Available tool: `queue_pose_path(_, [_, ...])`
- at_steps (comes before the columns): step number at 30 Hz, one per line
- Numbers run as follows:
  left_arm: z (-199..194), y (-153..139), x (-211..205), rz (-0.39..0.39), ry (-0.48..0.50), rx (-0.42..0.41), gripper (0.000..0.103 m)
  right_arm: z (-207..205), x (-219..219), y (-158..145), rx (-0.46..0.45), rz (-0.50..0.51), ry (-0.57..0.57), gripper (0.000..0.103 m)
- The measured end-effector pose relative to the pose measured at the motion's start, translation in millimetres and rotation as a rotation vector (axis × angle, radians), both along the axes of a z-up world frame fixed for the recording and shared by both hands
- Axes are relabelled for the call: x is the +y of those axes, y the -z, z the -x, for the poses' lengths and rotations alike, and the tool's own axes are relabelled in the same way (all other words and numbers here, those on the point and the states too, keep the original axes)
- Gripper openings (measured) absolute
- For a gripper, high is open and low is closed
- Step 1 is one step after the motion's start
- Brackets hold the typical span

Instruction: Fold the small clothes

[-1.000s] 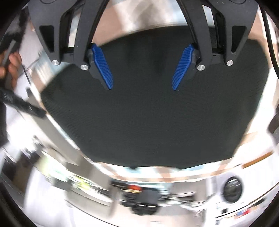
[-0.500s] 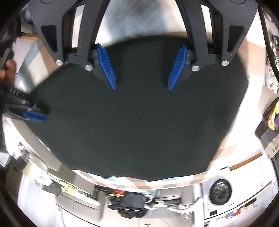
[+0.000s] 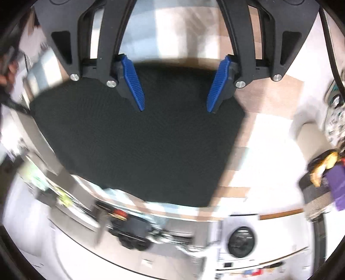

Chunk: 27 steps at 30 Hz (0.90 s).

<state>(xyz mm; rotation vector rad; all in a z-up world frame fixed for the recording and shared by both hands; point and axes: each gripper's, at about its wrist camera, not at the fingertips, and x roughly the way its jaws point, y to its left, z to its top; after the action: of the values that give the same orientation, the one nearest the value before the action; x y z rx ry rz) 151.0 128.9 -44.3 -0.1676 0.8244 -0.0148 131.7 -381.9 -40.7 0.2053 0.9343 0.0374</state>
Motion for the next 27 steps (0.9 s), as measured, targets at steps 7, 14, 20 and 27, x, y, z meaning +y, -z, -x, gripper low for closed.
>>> queue_pose_path(7, [-14.7,9.3,33.6,0.019,-0.105,0.054,0.058,5.4,-8.2,10.5,0.015,-0.095,0.014,0.041])
queue_pose_path(14, [-24.8,28.4,27.0,0.05,-0.092,0.104,0.044,-5.7,0.6,12.5,0.012,-0.085,0.018,0.019])
queue_pose_path(20, [-19.2,30.6,14.0,0.033,-0.07,0.114,0.031,-9.7,0.4,12.3,0.021,-0.013,0.033,0.017])
queue_pose_path(27, [-2.6,20.0,5.0,-0.005,-0.055,0.109,0.033,-9.3,3.7,-1.5,-0.024,0.01,0.02,0.021])
